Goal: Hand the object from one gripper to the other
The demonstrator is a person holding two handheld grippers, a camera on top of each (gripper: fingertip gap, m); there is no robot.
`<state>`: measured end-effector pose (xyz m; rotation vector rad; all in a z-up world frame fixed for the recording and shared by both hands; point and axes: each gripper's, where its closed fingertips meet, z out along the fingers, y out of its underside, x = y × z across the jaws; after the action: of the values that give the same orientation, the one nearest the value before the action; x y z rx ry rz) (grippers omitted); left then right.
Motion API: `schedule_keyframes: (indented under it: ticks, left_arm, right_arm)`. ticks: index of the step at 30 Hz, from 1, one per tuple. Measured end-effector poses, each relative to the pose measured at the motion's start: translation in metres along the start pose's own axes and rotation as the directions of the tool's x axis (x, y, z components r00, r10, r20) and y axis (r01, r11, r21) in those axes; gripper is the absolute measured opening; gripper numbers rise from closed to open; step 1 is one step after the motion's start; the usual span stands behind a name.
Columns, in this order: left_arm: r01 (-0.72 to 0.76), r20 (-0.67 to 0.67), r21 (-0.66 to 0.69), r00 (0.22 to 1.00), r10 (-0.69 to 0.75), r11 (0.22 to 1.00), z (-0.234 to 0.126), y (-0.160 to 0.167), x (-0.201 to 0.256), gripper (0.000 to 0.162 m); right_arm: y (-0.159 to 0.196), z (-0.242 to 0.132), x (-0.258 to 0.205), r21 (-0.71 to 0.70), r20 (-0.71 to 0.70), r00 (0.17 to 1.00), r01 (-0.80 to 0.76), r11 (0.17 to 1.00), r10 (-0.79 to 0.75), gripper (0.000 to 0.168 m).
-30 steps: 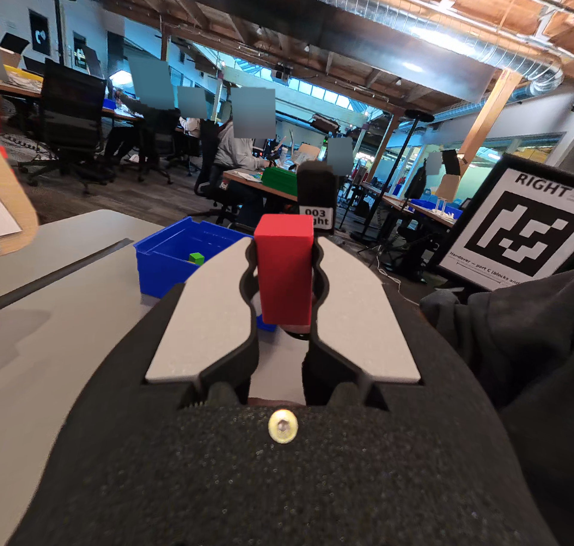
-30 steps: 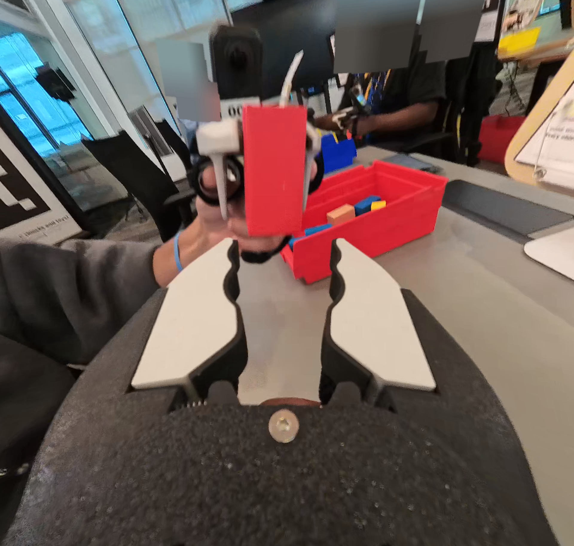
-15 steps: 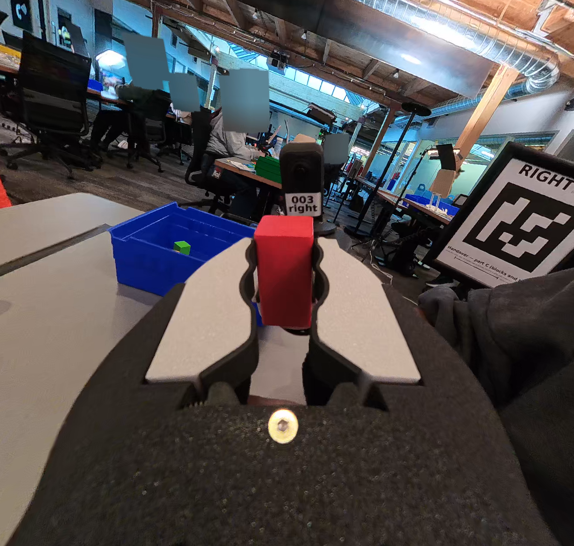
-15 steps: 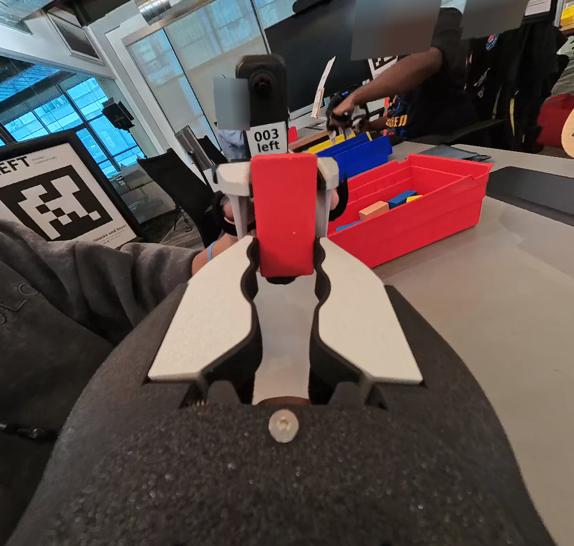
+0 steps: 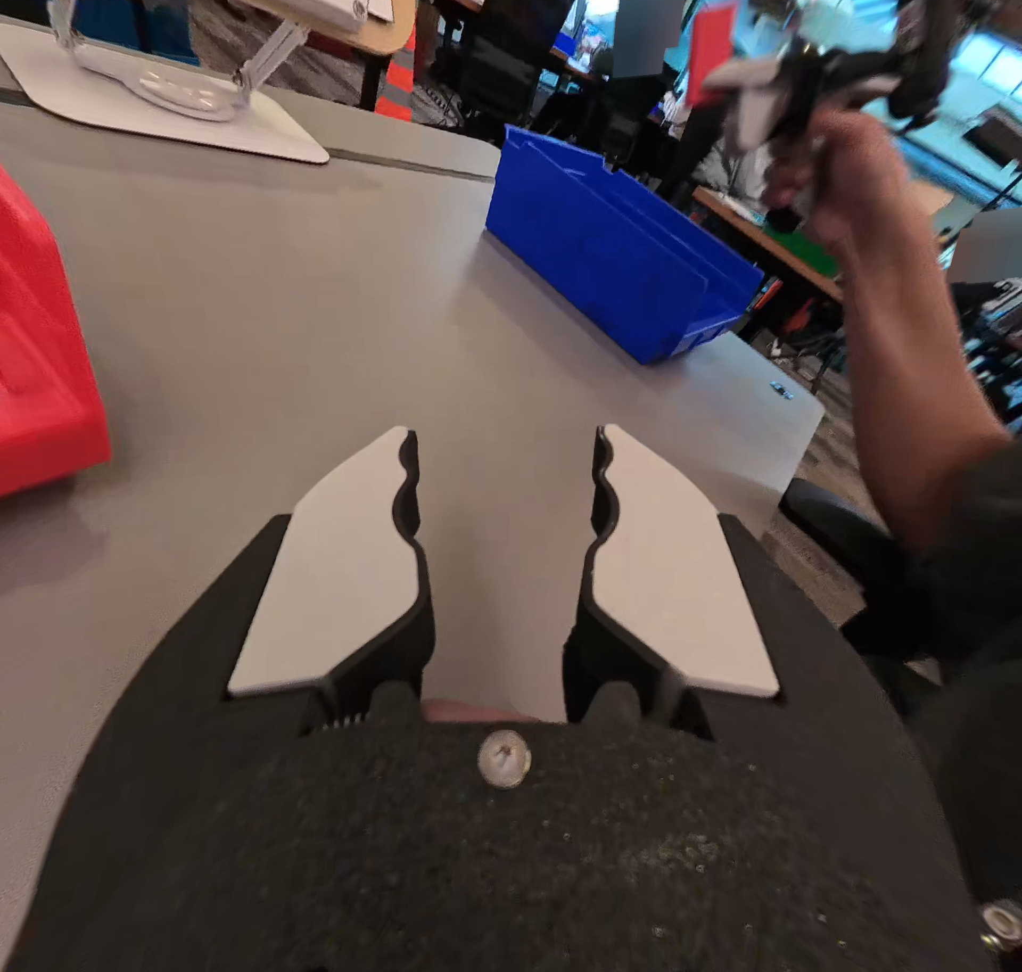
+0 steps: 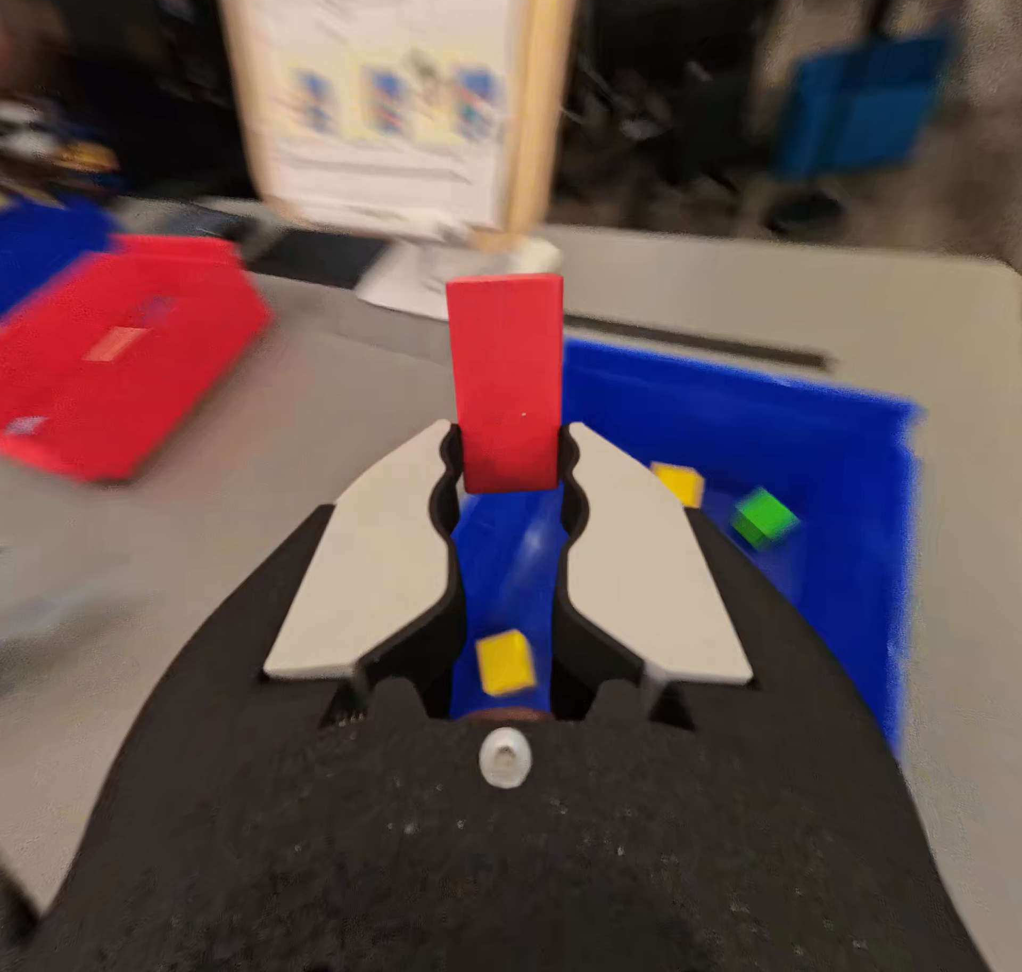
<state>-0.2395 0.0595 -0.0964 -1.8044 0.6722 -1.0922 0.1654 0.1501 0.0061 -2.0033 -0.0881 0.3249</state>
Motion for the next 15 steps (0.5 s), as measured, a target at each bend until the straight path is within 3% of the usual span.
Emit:
schedule_keyframes:
  ticks: [3,6,11,15]
  left_arm:
    - [-0.065,0.02,0.003,0.998,0.065,0.998,0.0,-0.006,-0.002,0.06]
    - [-0.082,0.025,-0.032,0.996,0.083,0.996,0.005,0.002,-0.004,0.06]
    - [-0.105,0.019,-0.055,0.994,0.106,0.993,0.007,0.006,-0.001,0.06]
    - [-0.145,0.02,-0.086,0.989,0.147,0.986,0.007,0.011,-0.001,0.06]
  right_arm:
    - [0.047,0.022,0.052,-0.238,-0.211,0.976,0.002,0.971,-0.053,0.034]
    - [0.094,0.04,0.082,-0.479,-0.307,0.943,-0.038,0.877,-0.127,0.034]
    - [0.141,0.055,0.096,-0.638,-0.367,0.924,-0.169,0.751,-0.104,0.033]
    - [0.152,0.065,0.089,-0.684,-0.323,0.944,-0.185,0.706,-0.065,0.034]
